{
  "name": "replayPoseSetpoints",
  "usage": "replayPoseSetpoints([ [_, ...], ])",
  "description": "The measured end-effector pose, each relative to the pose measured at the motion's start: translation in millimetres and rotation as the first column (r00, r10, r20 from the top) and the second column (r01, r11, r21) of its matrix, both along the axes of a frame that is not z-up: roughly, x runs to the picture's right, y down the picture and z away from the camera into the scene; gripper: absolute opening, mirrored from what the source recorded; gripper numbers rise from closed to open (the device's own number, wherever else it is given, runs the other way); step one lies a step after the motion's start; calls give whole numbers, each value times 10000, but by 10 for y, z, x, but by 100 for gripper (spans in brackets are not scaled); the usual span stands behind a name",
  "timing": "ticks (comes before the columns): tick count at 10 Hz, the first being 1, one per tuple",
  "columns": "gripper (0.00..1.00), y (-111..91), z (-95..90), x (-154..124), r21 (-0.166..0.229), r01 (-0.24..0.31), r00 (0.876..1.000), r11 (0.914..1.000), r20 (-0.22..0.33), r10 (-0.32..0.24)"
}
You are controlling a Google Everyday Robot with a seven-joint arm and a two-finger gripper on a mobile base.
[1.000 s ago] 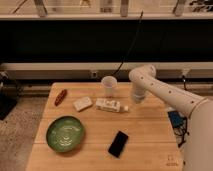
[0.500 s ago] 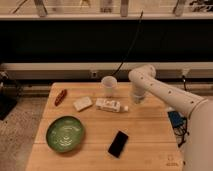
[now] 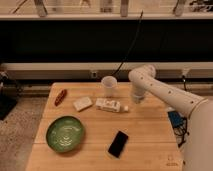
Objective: Place the bottle in the ceramic bowl
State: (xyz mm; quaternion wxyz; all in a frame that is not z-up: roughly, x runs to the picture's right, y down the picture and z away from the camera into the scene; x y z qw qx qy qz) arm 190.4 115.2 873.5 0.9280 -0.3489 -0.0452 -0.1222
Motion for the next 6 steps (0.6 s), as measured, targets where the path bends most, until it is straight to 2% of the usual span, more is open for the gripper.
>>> replayPoseSetpoints([
  [5, 28, 1, 6, 3, -3, -97, 9999, 10000, -89, 97],
  [6, 25, -2, 9, 5, 0, -155, 9998, 9999, -133, 155],
])
